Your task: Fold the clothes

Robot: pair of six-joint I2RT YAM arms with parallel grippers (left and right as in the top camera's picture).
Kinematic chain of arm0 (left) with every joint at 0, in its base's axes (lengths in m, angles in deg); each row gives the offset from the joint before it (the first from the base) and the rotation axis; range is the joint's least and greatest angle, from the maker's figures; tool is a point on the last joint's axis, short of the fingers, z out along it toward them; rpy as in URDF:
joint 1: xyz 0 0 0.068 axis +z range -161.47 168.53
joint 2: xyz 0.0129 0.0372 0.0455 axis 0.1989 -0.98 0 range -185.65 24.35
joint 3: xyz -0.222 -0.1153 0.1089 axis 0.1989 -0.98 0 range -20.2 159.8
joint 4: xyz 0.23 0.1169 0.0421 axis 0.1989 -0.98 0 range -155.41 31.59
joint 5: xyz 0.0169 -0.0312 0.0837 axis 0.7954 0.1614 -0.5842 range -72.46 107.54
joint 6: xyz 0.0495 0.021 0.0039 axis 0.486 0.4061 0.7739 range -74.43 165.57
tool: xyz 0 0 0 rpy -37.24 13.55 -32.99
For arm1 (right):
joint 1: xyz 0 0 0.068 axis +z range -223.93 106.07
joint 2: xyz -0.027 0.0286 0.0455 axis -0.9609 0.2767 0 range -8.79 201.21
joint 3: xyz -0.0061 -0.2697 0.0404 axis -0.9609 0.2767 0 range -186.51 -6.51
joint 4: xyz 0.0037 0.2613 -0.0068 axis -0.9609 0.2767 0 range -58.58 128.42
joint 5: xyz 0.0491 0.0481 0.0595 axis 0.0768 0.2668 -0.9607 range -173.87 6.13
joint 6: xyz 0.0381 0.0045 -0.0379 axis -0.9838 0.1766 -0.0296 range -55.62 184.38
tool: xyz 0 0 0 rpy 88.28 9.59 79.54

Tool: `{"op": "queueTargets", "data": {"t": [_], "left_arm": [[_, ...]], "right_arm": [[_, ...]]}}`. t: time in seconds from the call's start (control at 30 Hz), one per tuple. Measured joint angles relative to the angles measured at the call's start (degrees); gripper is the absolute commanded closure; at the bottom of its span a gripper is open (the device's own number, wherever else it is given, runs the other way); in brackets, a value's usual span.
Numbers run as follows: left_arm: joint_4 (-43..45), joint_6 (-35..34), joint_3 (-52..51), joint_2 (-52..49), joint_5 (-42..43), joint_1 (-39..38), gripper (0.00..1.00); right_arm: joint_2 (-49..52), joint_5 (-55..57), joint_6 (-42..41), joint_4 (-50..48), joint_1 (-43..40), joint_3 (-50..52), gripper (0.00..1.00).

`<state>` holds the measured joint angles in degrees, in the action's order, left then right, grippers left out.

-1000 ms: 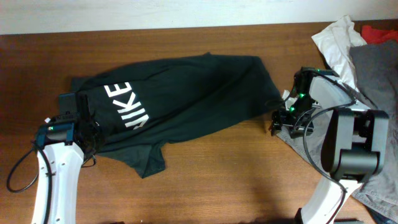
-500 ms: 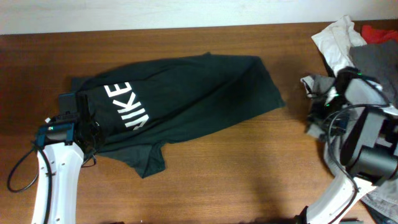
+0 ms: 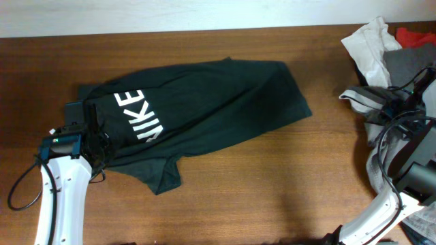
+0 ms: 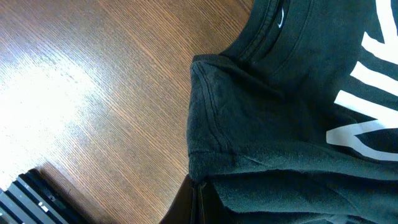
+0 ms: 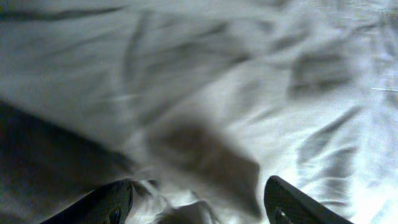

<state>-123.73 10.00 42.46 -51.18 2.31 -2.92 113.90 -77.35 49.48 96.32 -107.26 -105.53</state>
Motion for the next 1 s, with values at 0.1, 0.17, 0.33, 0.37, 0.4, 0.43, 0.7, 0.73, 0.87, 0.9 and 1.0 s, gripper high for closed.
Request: {"op": "queueTargets", "data": {"t": [0.1, 0.17, 0.33, 0.37, 0.4, 0.43, 0.7, 0.73, 0.87, 0.9, 1.0], "left_arm": [[0.0, 0.0, 0.0, 0.0, 0.0, 0.0, 1.0], [0.0, 0.0, 0.0, 0.0, 0.0, 0.0, 1.0], [0.0, 0.0, 0.0, 0.0, 0.0, 0.0, 1.0], [0.0, 0.0, 0.0, 0.0, 0.0, 0.0, 1.0], [0.0, 0.0, 0.0, 0.0, 0.0, 0.0, 1.0], [0.0, 0.0, 0.0, 0.0, 0.0, 0.0, 1.0], [0.0, 0.0, 0.0, 0.0, 0.0, 0.0, 1.0], [0.0, 0.0, 0.0, 0.0, 0.0, 0.0, 1.0], [0.0, 0.0, 0.0, 0.0, 0.0, 0.0, 1.0], [0.0, 0.0, 0.0, 0.0, 0.0, 0.0, 1.0], [0.0, 0.0, 0.0, 0.0, 0.0, 0.0, 1.0]], "right_arm": [[0.0, -3.4, 1.9, 0.0, 0.6, 0.0, 0.25], [-0.4, -5.1, 3.3, 0.0, 1.4, 0.0, 0.24], [-4.0, -7.2, 5.2, 0.0, 4.6, -0.4, 0.23], [-5.6, -7.9, 6.1, -0.1, 5.7, -0.8, 0.22], [-6.9, -8.5, 6.8, -0.2, 6.6, -1.2, 0.22], [-7.8, -9.1, 7.3, -0.3, 7.3, -1.4, 0.22], [-10.4, -15.3, 15.2, 2.1, 17.9, -1.4, 0.14], [-10.2, -15.5, 15.6, 1.4, 18.6, -0.8, 0.14], [-8.2, -17.5, 18.1, -1.9, 20.9, 3.0, 0.14], [-7.9, -18.0, 18.4, -3.3, 21.2, 4.2, 0.14], [-7.1, -18.8, 19.5, -6.9, 21.7, 7.6, 0.15]]}}
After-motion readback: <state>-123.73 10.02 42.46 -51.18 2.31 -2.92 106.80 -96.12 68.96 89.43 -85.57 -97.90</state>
